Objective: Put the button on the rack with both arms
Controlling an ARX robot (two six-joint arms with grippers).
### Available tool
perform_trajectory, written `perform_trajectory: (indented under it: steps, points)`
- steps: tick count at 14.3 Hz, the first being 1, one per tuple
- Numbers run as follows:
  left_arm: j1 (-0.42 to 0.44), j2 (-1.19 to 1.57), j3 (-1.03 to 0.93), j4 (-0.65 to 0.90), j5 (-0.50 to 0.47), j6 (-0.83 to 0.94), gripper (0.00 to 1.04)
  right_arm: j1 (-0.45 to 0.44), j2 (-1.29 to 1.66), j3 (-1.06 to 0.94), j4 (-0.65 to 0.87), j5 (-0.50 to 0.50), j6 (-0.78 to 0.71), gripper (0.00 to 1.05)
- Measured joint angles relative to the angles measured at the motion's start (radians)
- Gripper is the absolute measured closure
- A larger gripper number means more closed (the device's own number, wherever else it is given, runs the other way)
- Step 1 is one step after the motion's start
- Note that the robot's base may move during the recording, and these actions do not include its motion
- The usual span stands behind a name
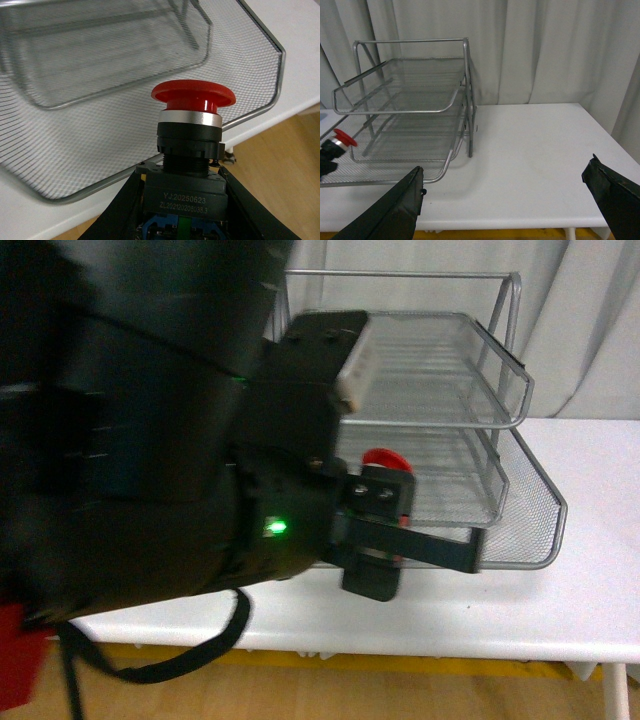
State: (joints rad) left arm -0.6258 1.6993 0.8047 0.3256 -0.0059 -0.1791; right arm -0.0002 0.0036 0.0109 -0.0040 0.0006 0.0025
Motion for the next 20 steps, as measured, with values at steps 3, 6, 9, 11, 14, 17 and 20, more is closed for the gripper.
perform_trajectory:
  steps: [3,6,9,11,14,17,20]
  points:
    - [-0.032,0.164,0.192,-0.082,0.001,0.007,0.69,0.000,0.000,0.000,0.000,0.000,0.000,0.06]
    - [-0.024,0.288,0.372,-0.190,-0.062,0.039,0.69,0.000,0.000,0.000,0.000,0.000,0.000,0.06]
    - [-0.002,0.366,0.502,-0.264,-0.081,0.047,0.69,0.000,0.000,0.000,0.000,0.000,0.000,0.06]
    - [0.016,0.416,0.576,-0.314,-0.090,0.033,0.69,0.000,0.000,0.000,0.000,0.000,0.000,0.06]
    - [0.038,0.484,0.678,-0.380,-0.105,0.001,0.69,0.000,0.000,0.000,0.000,0.000,0.000,0.06]
    - [0.049,0.505,0.723,-0.398,-0.093,-0.040,0.45,0.000,0.000,0.000,0.000,0.000,0.000,0.06]
    - [0.042,0.463,0.676,-0.341,-0.060,-0.084,0.12,0.000,0.000,0.000,0.000,0.000,0.000,0.06]
